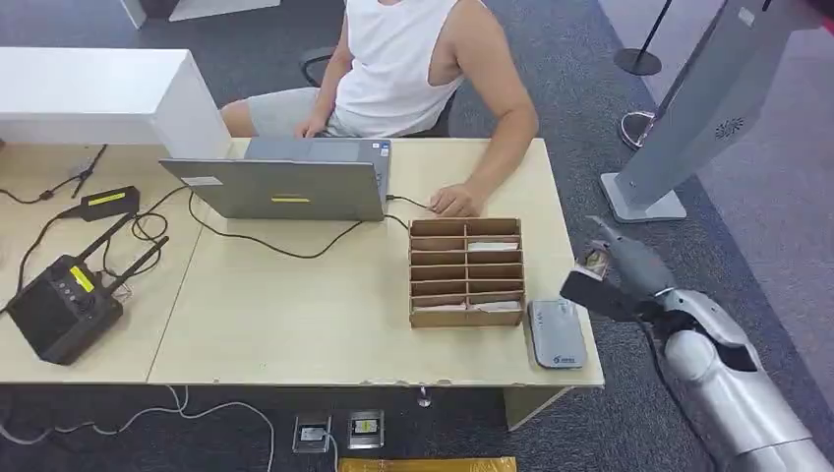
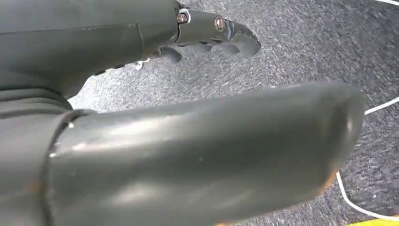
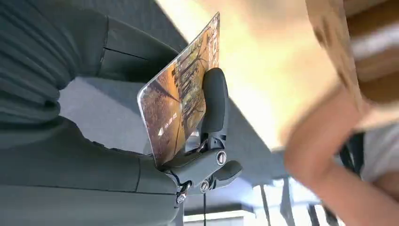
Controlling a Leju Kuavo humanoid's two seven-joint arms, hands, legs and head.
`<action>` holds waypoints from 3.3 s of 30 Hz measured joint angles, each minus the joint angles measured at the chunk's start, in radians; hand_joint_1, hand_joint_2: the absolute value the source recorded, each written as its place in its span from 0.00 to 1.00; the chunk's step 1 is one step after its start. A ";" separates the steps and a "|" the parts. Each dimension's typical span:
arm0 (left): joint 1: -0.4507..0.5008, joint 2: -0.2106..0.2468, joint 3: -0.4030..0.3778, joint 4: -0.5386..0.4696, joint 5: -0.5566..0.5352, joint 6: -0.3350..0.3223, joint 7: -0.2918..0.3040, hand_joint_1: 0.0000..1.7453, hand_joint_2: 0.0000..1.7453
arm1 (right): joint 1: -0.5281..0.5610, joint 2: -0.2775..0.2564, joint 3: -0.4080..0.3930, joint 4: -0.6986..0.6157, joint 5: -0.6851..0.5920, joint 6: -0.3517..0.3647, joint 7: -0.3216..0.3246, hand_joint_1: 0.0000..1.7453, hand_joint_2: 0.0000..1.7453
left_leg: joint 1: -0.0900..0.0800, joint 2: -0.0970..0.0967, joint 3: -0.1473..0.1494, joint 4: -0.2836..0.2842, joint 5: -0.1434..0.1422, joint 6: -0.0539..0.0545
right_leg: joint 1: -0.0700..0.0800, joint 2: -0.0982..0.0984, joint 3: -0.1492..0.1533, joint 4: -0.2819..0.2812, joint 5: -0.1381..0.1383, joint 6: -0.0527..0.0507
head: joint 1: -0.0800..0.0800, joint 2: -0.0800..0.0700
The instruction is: Pass the card to the sensor for recognition and then transmit it.
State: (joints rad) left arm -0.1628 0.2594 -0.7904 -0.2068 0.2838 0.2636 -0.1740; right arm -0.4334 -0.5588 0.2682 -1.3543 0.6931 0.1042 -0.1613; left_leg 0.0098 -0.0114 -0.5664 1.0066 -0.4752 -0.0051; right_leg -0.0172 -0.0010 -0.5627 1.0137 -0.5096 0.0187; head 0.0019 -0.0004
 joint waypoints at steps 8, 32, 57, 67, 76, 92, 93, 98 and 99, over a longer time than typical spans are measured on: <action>-0.019 -0.003 -0.009 0.000 -0.016 -0.012 0.011 0.00 0.00 | -0.215 -0.002 -0.010 0.087 0.027 -0.050 -0.055 1.00 1.00 | 0.000 0.000 -0.002 0.000 0.000 0.000 | 0.000 0.000 -0.001 0.000 0.000 0.000 | 0.000 0.000; -0.127 -0.013 -0.040 -0.001 -0.075 -0.074 0.048 0.00 0.00 | -0.601 0.193 0.119 0.490 0.116 -0.198 -0.156 1.00 1.00 | 0.001 -0.003 -0.003 0.000 0.001 0.000 | 0.001 -0.004 -0.001 0.001 0.000 0.000 | 0.000 0.000; -0.090 -0.011 -0.040 -0.001 -0.053 -0.071 0.053 0.00 0.00 | -0.575 0.232 0.129 0.575 -0.219 -0.286 -0.152 0.00 1.00 | 0.001 -0.002 -0.001 0.001 0.001 0.000 | 0.001 -0.002 -0.002 0.001 0.000 0.000 | 0.000 0.000; -0.065 -0.009 -0.040 -0.001 -0.038 -0.066 0.050 0.00 0.00 | -0.423 0.158 0.023 0.249 -0.550 -0.076 -0.018 0.00 1.00 | 0.001 -0.002 -0.001 0.000 0.001 0.000 | 0.001 -0.002 -0.001 0.001 0.000 0.000 | 0.000 0.000; -0.053 -0.004 -0.040 -0.001 -0.029 -0.056 0.033 0.00 0.00 | -0.218 0.147 -0.007 0.019 -0.519 -0.027 0.061 0.00 1.00 | 0.002 -0.002 -0.001 0.000 0.001 0.000 | 0.001 -0.002 -0.001 0.001 0.000 0.000 | 0.000 0.000; -0.037 -0.002 -0.040 0.000 -0.031 -0.045 0.021 0.00 0.00 | 0.077 0.188 -0.014 -0.201 -0.567 0.022 0.150 0.00 1.00 | 0.002 -0.002 -0.001 0.000 0.000 -0.001 | 0.002 -0.003 0.000 0.001 0.000 -0.001 | 0.000 0.000; -0.038 -0.002 -0.040 0.000 -0.033 -0.045 0.021 0.00 0.00 | 0.093 0.191 -0.011 -0.212 -0.570 0.022 0.159 0.00 1.00 | 0.002 -0.002 -0.001 0.000 0.000 -0.001 | 0.002 -0.003 0.000 0.001 0.000 -0.001 | 0.000 0.000; -0.038 0.000 -0.040 0.000 -0.037 -0.045 0.021 0.00 0.00 | 0.154 0.204 -0.001 -0.257 -0.581 0.022 0.183 0.00 1.00 | 0.002 -0.002 -0.001 0.000 0.000 -0.001 | 0.002 -0.002 0.000 0.001 0.000 -0.001 | 0.000 0.000; -0.038 0.000 -0.040 0.000 -0.037 -0.044 0.021 0.00 0.00 | 0.165 0.206 0.001 -0.266 -0.581 0.023 0.190 0.00 1.00 | 0.002 -0.002 -0.001 0.000 0.000 -0.001 | 0.002 -0.002 0.000 0.001 0.000 -0.001 | 0.000 0.000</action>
State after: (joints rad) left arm -0.2003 0.2598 -0.8301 -0.2068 0.2472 0.2197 -0.1530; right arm -0.2685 -0.3532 0.2693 -1.6201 0.1125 0.1270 0.0285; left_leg 0.0116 -0.0137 -0.5675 1.0064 -0.4748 -0.0060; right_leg -0.0156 -0.0033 -0.5629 1.0144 -0.5100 0.0181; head 0.0023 -0.0004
